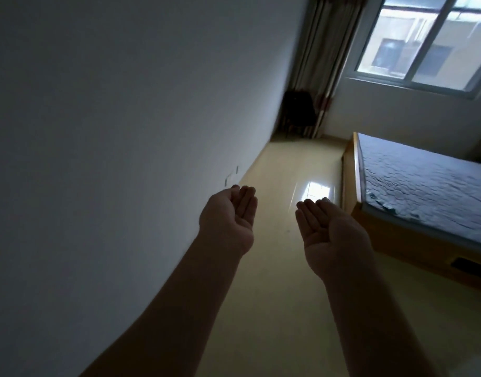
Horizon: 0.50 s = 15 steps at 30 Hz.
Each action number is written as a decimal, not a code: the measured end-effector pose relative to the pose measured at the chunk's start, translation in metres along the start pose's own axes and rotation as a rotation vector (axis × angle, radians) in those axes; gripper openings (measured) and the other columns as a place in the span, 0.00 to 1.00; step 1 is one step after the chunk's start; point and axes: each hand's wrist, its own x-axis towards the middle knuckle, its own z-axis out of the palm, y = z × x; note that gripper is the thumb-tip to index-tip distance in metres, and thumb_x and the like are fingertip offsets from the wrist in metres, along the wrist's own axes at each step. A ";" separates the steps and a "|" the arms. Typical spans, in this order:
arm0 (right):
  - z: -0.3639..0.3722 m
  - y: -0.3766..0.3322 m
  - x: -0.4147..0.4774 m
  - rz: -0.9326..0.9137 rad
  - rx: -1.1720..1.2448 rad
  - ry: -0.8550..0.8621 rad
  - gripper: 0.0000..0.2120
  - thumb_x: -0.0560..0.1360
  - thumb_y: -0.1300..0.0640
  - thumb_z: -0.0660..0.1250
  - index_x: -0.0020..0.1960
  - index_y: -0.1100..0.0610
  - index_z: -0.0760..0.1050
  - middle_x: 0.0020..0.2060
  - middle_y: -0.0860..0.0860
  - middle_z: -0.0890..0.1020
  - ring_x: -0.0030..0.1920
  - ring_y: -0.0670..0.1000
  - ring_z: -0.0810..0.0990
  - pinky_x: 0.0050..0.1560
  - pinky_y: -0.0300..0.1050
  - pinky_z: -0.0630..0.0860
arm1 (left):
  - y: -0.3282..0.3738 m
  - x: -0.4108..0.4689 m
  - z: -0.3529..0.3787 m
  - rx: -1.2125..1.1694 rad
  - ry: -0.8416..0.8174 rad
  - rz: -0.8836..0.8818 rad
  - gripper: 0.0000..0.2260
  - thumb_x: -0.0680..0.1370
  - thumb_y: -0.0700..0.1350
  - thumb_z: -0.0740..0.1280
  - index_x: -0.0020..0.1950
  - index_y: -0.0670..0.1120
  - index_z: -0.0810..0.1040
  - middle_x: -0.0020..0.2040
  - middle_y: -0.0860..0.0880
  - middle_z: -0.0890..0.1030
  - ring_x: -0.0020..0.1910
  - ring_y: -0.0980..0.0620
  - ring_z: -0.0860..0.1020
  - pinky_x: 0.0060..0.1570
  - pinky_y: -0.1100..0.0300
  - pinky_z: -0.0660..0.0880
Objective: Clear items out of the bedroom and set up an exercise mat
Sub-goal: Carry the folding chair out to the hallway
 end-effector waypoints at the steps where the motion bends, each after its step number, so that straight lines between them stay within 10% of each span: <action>1: 0.000 -0.009 0.018 -0.001 0.013 0.019 0.09 0.80 0.65 0.64 0.59 0.64 0.77 0.52 0.62 0.84 0.52 0.59 0.84 0.51 0.51 0.83 | -0.006 0.016 0.015 0.022 -0.005 -0.020 0.08 0.81 0.36 0.63 0.57 0.37 0.78 0.53 0.40 0.84 0.52 0.45 0.84 0.51 0.52 0.82; 15: 0.050 -0.177 0.374 -0.029 0.141 0.031 0.07 0.82 0.66 0.59 0.52 0.63 0.76 0.48 0.60 0.82 0.50 0.58 0.82 0.55 0.51 0.79 | -0.102 0.324 0.256 0.170 -0.019 -0.038 0.06 0.80 0.35 0.61 0.52 0.38 0.78 0.45 0.41 0.84 0.50 0.46 0.84 0.50 0.52 0.81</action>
